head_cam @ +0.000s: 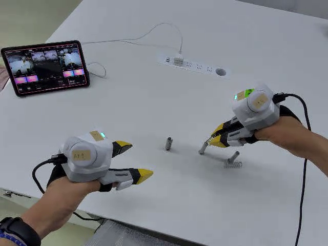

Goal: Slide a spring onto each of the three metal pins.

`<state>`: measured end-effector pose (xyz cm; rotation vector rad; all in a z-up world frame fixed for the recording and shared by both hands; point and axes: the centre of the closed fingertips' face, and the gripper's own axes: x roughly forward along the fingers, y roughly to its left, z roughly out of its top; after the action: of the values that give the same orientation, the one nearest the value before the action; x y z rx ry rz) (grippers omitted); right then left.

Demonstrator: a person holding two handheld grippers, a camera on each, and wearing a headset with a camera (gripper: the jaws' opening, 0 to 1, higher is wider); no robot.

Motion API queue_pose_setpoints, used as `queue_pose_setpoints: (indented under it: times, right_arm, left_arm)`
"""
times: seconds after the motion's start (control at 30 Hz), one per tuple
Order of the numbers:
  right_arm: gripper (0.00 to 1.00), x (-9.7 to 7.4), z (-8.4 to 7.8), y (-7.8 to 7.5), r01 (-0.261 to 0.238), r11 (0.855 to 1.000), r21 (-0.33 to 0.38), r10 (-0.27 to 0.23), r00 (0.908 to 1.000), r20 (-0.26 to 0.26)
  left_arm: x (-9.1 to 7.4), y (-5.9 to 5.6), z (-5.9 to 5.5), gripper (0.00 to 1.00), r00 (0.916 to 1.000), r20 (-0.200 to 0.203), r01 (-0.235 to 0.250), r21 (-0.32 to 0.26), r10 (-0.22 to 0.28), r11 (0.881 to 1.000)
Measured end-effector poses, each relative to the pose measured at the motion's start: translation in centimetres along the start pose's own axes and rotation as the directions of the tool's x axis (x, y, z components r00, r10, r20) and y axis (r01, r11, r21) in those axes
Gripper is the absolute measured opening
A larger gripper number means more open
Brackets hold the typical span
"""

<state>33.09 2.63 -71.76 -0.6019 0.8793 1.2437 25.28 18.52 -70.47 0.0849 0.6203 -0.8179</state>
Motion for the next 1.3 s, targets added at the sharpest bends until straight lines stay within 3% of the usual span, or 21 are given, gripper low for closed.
queue_pose_setpoints:
  times: [0.3, 0.47, 1.3]
  right_arm:
    - [0.13, 1.2, -0.5, -0.3, -0.008, 1.0, -0.024, 0.007, 0.9994, -0.034]
    - [0.13, 1.0, 0.2, -0.4, -0.003, 1.0, -0.018, 0.003, 0.9998, -0.018]
    - [0.13, 1.2, -0.6, -0.2, -0.002, 0.999, -0.042, 0.0, 0.9988, -0.049]
  left_arm:
    - [-0.5, 0.3, -0.4, 0.56, 0.9999, -0.006, -0.014, -0.016, 0.014, 1.0]
    - [-0.6, 0.4, -0.5, 0.56, 0.9998, -0.007, -0.017, -0.022, 0.016, 1.0]
    - [-0.4, -0.2, -0.7, 0.55, 0.9999, -0.011, -0.005, -0.029, 0.005, 1.0]
